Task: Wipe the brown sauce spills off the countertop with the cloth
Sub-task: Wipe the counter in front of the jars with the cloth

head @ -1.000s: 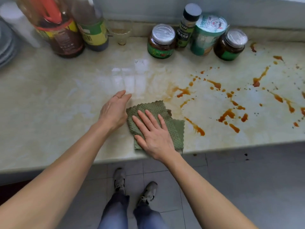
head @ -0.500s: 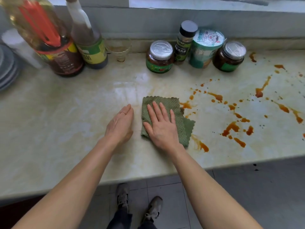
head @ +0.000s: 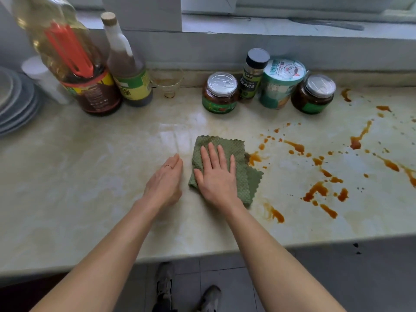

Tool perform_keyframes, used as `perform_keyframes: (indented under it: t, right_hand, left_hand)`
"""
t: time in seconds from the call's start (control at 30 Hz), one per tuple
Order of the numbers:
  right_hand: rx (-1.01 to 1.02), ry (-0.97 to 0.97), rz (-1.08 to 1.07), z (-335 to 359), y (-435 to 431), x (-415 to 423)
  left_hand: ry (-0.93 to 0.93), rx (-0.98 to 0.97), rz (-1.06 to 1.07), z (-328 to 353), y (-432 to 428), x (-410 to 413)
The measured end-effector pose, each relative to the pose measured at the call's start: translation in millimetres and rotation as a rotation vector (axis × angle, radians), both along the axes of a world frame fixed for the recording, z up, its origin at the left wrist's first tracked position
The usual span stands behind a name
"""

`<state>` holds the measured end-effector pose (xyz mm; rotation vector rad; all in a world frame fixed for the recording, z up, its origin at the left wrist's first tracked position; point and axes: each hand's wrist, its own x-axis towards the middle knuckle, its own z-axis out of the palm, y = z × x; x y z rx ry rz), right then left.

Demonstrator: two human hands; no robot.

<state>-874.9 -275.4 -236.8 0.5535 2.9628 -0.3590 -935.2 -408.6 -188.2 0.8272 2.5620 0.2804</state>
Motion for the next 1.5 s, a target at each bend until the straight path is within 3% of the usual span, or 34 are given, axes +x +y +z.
perform_keyframes:
  t: [0.17,0.4,0.57,0.83,1.0,1.17,1.37,1.5]
  right_hand:
    - [0.026,0.151,0.087,-11,-35,64]
    - [0.002,0.049,-0.011,-2,9,-36]
    - [0.044,0.181,0.004,-7,-18,7]
    - [-0.065,0.025,-0.075,7,26,-84]
    - [0.029,0.103,-0.009,-2,-10,-33]
    - [0.018,0.023,-0.001,0,16,-73]
    - [0.049,0.039,-0.136,-3,42,-47]
    - [0.071,0.025,0.042,-4,16,-17]
  left_hand:
    - [-0.001,0.000,0.010,-6,-2,2]
    - [0.009,-0.005,0.013,-2,1,1]
    - [0.001,0.002,0.016,3,2,0]
    - [-0.005,-0.101,-0.006,14,9,-3]
    - [-0.017,-0.112,-0.019,15,8,-1]
    - [-0.026,-0.115,-0.026,15,7,-4]
    - [-0.029,-0.118,-0.034,19,7,-3]
    - [-0.026,-0.106,-0.046,16,4,-3]
